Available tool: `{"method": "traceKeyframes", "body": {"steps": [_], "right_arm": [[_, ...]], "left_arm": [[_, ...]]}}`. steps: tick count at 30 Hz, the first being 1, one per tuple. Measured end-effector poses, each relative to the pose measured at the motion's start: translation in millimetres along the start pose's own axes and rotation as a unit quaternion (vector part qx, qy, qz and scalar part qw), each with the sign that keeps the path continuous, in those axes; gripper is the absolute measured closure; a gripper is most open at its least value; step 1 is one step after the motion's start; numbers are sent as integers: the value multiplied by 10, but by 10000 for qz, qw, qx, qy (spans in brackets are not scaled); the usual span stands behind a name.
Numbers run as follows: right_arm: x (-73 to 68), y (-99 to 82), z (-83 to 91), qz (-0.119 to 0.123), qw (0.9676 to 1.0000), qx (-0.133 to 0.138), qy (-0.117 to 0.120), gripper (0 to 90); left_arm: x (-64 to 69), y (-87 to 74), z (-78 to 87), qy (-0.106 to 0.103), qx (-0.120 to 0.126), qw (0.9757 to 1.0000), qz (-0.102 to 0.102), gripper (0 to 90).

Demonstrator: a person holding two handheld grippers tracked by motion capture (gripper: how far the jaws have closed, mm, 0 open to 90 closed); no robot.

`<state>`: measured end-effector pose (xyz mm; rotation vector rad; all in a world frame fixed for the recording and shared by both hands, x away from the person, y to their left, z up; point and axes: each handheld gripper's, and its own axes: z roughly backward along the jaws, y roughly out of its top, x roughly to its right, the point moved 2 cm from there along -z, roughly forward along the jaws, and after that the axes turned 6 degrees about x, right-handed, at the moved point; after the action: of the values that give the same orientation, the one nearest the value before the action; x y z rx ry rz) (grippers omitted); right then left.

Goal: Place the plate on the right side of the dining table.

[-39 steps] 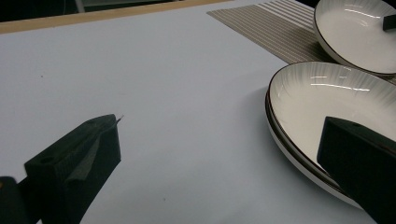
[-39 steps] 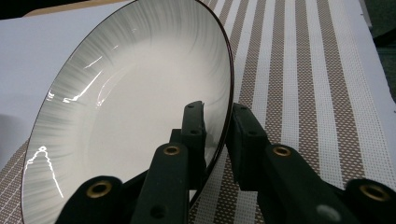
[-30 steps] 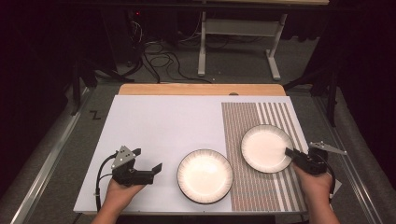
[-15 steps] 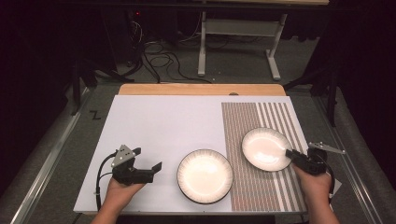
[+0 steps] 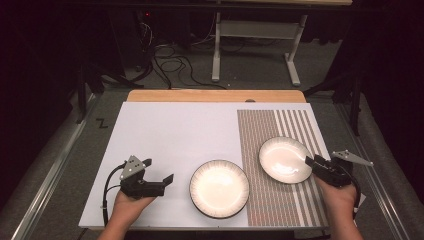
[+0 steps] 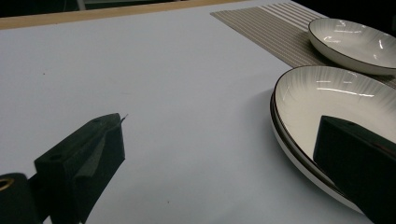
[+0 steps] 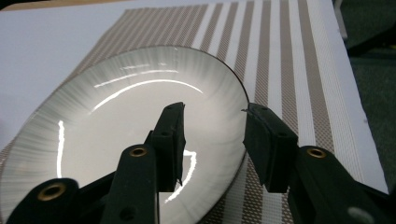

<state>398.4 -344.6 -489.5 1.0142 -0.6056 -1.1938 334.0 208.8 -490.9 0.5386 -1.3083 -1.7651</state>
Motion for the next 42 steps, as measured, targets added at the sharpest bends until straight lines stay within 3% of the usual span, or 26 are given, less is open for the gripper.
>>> {"method": "traceKeyframes", "body": {"steps": [7, 13, 14, 18, 23, 25, 29, 33, 42], "right_arm": [[-330, 120, 85, 471, 9969, 287, 553, 453], [-716, 175, 120, 722, 9888, 405, 1239, 330], [-819, 178, 129, 828, 9861, 454, 1368, 285], [-1057, 164, 155, 889, 9812, 554, 1621, 151], [-1392, 128, 190, 1059, 9717, 583, 2029, 5], [-1478, 108, 210, 1165, 9691, 628, 2082, 2], [-1544, 89, 234, 1280, 9655, 692, 2160, 2], [-1473, 82, 203, 1138, 9688, 618, 2113, 2], [-1398, 93, 208, 1113, 9700, 654, 2061, 2]], "left_arm": [[35, 11, 10, 47, -42, 9999, -104, 34], [79, 42, 51, 47, 42, 9999, -155, 21], [85, 46, 57, 51, 60, 9999, -154, 16], [123, 63, 91, 28, 135, 9997, -188, 6], [162, 73, 111, -45, 163, 9995, -263, 2], [170, 74, 118, -65, 213, 9994, -273, 1], [171, 75, 123, -86, 277, 9992, -267, 1], [172, 68, 109, -91, 246, 9993, -278, 1], [187, 71, 110, -95, 251, 9992, -290, 1]]}}
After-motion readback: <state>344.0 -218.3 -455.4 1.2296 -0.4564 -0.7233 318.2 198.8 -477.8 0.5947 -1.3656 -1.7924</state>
